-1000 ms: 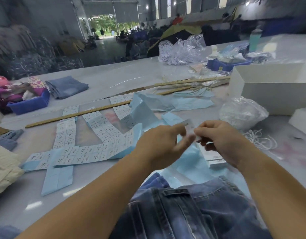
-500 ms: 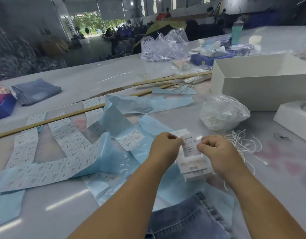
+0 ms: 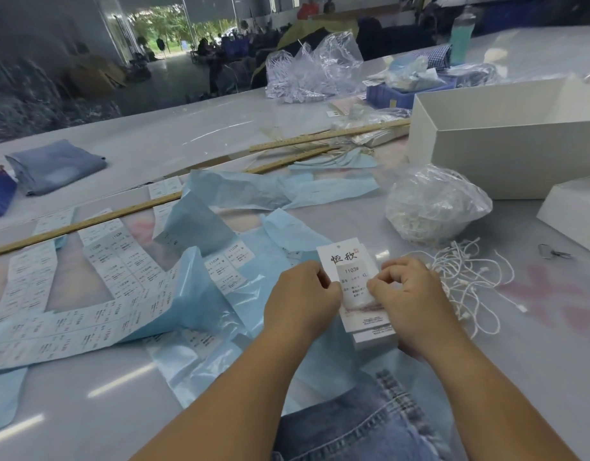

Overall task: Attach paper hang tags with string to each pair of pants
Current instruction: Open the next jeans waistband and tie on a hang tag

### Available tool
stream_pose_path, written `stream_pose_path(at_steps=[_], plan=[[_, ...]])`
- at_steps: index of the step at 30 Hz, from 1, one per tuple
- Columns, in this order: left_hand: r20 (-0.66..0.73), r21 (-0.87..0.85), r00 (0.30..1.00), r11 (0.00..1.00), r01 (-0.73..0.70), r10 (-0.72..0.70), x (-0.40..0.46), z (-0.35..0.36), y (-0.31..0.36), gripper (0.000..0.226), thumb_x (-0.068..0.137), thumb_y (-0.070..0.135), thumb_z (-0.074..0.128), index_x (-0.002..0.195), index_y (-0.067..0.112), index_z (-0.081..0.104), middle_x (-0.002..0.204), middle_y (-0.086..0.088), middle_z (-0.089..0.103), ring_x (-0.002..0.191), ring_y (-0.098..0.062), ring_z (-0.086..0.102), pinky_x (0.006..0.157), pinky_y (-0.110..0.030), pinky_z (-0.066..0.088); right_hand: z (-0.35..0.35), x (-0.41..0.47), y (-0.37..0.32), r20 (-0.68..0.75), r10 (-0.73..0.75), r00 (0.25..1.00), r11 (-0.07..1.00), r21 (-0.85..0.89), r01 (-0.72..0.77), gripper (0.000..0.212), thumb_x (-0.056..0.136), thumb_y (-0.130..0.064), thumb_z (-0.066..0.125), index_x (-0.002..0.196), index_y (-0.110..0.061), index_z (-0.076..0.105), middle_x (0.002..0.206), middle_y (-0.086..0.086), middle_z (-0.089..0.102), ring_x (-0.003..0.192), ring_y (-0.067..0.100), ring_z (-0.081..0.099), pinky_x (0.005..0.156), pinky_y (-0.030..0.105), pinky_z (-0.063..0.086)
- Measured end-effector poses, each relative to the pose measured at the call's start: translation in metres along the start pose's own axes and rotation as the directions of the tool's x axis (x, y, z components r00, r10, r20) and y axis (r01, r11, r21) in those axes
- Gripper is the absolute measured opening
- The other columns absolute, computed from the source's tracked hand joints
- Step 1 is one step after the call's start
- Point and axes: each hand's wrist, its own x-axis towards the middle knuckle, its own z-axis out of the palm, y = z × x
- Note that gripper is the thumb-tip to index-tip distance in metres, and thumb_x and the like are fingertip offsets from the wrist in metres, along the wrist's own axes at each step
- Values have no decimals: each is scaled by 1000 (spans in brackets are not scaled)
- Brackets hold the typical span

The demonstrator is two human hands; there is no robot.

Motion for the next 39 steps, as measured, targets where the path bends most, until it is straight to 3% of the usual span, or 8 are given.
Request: stream_pose_path(at_steps=[3,12,19,22,24,26,33,39], plan=[[14,11,1000,1000,0,0,-2,0,-1,15,86,31,56,73,24,54,76,10,61,71,-13,59,61,-30,49,3,-2,1,-26,-30,999,994,-109,27,20,85,-19,65,65,-21,63,106,-8,51,109,16,40,88,31,34],[34,-8,999,1000,-7,7,0,2,-2,22,89,29,53,68,23,49,72,9,60,65,-11,55,53,-26,39,11,-4,0,-132,-128,983,953,-290,85,35,83,-27,66,56,-32,44,96,-9,44,96,14,32,91,39,36],[31,9,999,1000,9,-10,-2,3,3,39,87,51,58,62,27,42,65,12,55,61,-7,51,49,-26,30,17,-8,0,-190,-148,971,934,-351,74,40,81,-36,71,57,-34,40,94,-10,42,96,16,35,89,41,34],[35,32,999,999,-5,4,-3,4,3,41,85,53,61,59,27,40,65,12,54,65,-12,53,49,-26,30,17,-8,1,-206,-152,967,930,-361,70,23,80,-39,74,79,-24,55,101,-4,46,107,26,44,91,43,35],[39,26,999,1000,-6,5,-3,3,4,42,86,50,61,58,27,40,65,13,52,67,-13,53,49,-26,30,14,-6,4,-211,-102,972,935,-355,20,47,78,-43,75,109,-15,54,117,4,50,115,29,44,95,45,36],[37,11,999,1000,-2,2,-4,2,4,41,87,47,63,59,27,39,66,13,53,70,-15,55,50,-26,32,11,-6,5,-197,-72,978,934,-358,-3,56,78,-49,72,118,-16,50,123,5,49,117,29,42,97,45,36],[76,-60,996,997,52,-47,-2,0,6,38,88,36,67,59,22,47,67,10,60,66,-14,60,53,-26,37,11,-7,4,-197,-131,972,915,-401,42,22,87,-38,66,93,-16,64,106,4,56,104,27,43,92,43,37],[132,-142,987,984,110,-91,2,-2,6,32,90,30,66,62,19,57,63,12,60,57,-6,56,49,-24,36,9,-9,2,-184,-150,971,913,-402,65,19,85,-34,67,91,-16,62,99,-3,49,102,24,42,93,43,38]])
